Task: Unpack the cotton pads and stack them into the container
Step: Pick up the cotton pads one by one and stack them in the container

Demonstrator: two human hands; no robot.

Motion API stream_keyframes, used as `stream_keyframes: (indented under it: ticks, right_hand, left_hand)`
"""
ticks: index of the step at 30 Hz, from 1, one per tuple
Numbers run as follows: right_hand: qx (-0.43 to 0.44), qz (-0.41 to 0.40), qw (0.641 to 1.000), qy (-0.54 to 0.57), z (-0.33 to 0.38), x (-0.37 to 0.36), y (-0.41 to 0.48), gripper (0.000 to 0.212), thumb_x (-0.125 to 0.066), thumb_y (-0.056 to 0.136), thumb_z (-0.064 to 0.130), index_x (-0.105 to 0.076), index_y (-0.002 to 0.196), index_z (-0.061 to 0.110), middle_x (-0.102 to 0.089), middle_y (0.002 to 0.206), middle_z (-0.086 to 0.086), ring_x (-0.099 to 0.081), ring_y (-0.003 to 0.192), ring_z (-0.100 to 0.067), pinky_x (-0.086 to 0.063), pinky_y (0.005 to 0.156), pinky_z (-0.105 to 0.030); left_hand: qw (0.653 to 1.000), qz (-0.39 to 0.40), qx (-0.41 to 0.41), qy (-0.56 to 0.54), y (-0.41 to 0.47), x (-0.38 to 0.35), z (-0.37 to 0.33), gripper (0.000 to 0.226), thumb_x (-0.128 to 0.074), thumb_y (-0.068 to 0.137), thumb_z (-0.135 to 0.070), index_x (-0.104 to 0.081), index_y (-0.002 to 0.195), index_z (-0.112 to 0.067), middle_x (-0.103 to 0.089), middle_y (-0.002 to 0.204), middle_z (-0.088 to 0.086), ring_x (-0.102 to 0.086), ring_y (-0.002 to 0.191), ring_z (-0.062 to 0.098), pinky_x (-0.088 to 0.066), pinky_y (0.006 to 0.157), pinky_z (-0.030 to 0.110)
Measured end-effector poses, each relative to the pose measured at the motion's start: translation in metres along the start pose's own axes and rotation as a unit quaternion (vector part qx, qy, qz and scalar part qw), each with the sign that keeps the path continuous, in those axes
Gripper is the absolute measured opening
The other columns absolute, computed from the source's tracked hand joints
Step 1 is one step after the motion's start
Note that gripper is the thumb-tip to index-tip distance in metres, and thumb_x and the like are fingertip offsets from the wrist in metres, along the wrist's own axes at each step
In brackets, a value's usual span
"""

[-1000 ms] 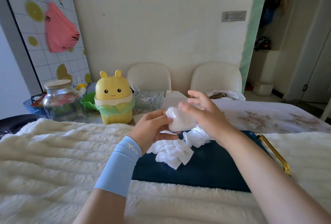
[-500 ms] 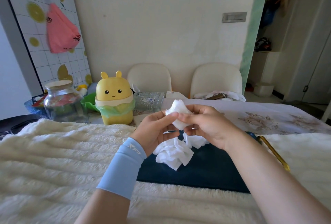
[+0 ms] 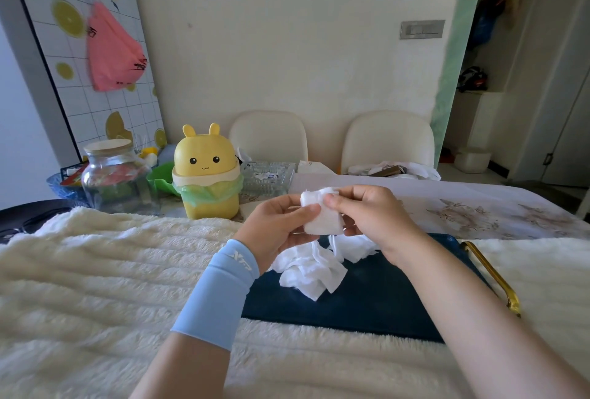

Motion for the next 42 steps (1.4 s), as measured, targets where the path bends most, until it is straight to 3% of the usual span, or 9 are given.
stream_keyframes:
  ticks: [4,7,9,12,17,22,31,35,42]
  right_hand:
    - [0.030,-0.039,0.998,-0.036,0.006,0.002,-0.003,0.017,-0.068,0.094,0.031,-0.075,0.086,0.018,-0.074,0.075,0.007,-0.065,0.058,-0.006,-0.048,0.056,-0.020]
    - [0.061,-0.106,0.969,-0.213,0.011,0.019,-0.003,0.040,-0.060,0.093,0.048,-0.064,0.069,0.016,-0.066,0.065,0.011,-0.057,0.057,-0.009,-0.041,0.059,-0.025]
    - [0.019,-0.074,0.929,-0.361,0.003,0.017,-0.004,0.054,-0.061,0.081,0.063,-0.051,0.059,0.015,-0.050,0.052,0.008,-0.048,0.051,-0.015,-0.035,0.054,-0.027]
    - [-0.070,0.026,0.872,-0.483,-0.022,-0.001,-0.006,0.049,-0.068,0.071,0.063,-0.058,0.060,0.017,-0.054,0.054,0.005,-0.051,0.052,-0.016,-0.035,0.053,-0.026]
    - [-0.086,0.056,0.936,-0.338,-0.026,0.003,0.000,0.015,-0.063,0.086,0.023,-0.077,0.085,0.019,-0.075,0.089,-0.001,-0.070,0.077,-0.018,-0.057,0.071,-0.034]
    - [-0.068,0.010,0.991,-0.117,-0.008,0.023,0.001,0.013,-0.059,0.095,0.018,-0.068,0.089,0.011,-0.065,0.082,0.002,-0.072,0.066,-0.014,-0.037,0.050,-0.026]
    - [-0.057,0.098,0.987,0.110,-0.006,0.004,-0.001,0.023,-0.066,0.091,-0.005,-0.067,0.112,0.005,-0.075,0.086,-0.007,-0.074,0.078,-0.022,-0.053,0.053,-0.024]
    - [-0.061,0.078,0.990,0.096,-0.007,0.003,0.000,0.022,-0.071,0.088,-0.003,-0.069,0.108,0.005,-0.076,0.093,-0.009,-0.075,0.078,-0.022,-0.055,0.056,-0.026]
    - [-0.119,0.071,0.985,0.105,-0.014,0.003,-0.001,0.020,-0.073,0.091,0.028,-0.073,0.105,0.014,-0.072,0.079,-0.003,-0.073,0.075,-0.023,-0.054,0.058,-0.030]
  left_hand:
    - [0.999,-0.048,-0.011,0.004,0.002,0.010,-0.001,0.025,-0.068,0.087,0.004,-0.066,0.111,-0.002,-0.076,0.100,0.014,-0.074,0.087,0.023,-0.061,0.073,0.027]
    - [0.991,-0.136,-0.011,0.013,0.006,0.032,0.001,0.022,-0.067,0.088,0.002,-0.067,0.107,-0.008,-0.075,0.098,0.009,-0.073,0.085,0.020,-0.059,0.075,0.027]
    - [0.987,-0.162,-0.004,0.010,0.009,0.040,0.005,0.021,-0.065,0.089,0.002,-0.066,0.107,-0.010,-0.073,0.101,0.009,-0.070,0.088,0.022,-0.058,0.078,0.029]
    - [0.986,-0.168,0.015,0.013,0.010,0.040,0.010,0.016,-0.063,0.091,-0.001,-0.066,0.102,-0.012,-0.070,0.105,0.010,-0.068,0.094,0.024,-0.057,0.078,0.030]
    - [0.981,-0.190,0.036,-0.009,0.011,0.042,0.015,0.007,-0.061,0.094,-0.008,-0.066,0.099,-0.011,-0.067,0.111,0.015,-0.065,0.102,0.029,-0.056,0.075,0.031]
    - [0.969,-0.247,0.007,0.029,0.007,0.047,0.008,0.008,-0.062,0.093,-0.008,-0.066,0.088,-0.012,-0.065,0.097,0.008,-0.064,0.094,0.027,-0.058,0.070,0.030]
    - [0.978,-0.205,0.013,0.035,0.003,0.022,0.009,0.005,-0.063,0.094,-0.010,-0.068,0.096,-0.009,-0.069,0.100,0.013,-0.070,0.092,0.028,-0.061,0.066,0.030]
    - [0.992,-0.121,0.006,-0.021,0.004,0.006,0.006,0.032,-0.070,0.090,-0.028,-0.067,0.113,-0.005,-0.073,0.105,0.015,-0.073,0.095,0.029,-0.061,0.073,0.035]
    - [0.992,-0.106,-0.047,0.049,0.001,0.005,-0.002,0.032,-0.077,0.080,0.002,-0.066,0.109,-0.007,-0.077,0.095,0.008,-0.075,0.087,0.023,-0.061,0.076,0.030]
Point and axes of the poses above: each hand's wrist, its own y-axis towards the middle knuckle, its own x-axis out of the back of the hand, z = x × y, the point moved 7 cm from there along y, towards the middle knuckle
